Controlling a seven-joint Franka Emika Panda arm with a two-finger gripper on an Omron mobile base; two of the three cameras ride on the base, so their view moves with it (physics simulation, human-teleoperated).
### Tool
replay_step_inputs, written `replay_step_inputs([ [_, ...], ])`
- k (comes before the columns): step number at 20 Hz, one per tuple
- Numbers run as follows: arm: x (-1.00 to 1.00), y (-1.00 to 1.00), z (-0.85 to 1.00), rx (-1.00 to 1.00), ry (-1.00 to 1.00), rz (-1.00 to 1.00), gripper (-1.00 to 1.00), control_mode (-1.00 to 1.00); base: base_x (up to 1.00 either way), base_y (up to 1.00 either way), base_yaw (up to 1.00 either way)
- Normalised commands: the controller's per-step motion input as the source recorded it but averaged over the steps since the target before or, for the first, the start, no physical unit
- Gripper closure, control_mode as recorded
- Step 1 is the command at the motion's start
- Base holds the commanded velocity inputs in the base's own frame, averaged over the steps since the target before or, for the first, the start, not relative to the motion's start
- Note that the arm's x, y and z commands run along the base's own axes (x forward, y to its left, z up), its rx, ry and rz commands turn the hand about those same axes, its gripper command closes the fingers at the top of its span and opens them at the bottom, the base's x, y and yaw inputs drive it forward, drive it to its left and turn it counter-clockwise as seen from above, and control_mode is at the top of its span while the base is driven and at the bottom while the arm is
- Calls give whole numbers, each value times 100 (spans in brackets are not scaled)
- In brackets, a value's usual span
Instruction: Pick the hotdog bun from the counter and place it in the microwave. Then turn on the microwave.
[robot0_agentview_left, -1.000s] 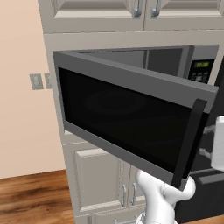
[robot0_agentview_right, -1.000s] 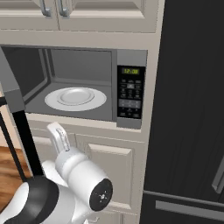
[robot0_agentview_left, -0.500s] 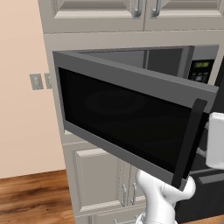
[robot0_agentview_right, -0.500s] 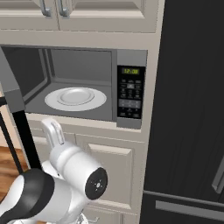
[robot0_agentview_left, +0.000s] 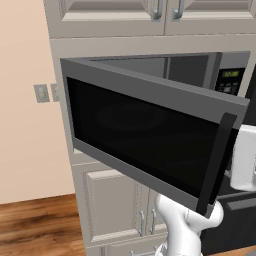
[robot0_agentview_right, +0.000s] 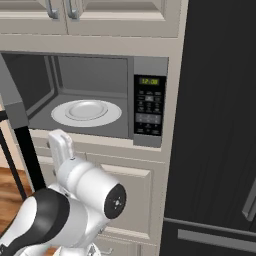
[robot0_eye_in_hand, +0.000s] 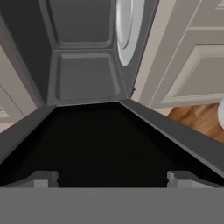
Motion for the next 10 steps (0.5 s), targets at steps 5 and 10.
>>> replay_step_inputs([
  [5,4,20,-8,7,0,4,-100,-100,0,0,0],
  [10,0,21,-7,4,0,5,-100,-100,0,0,0],
])
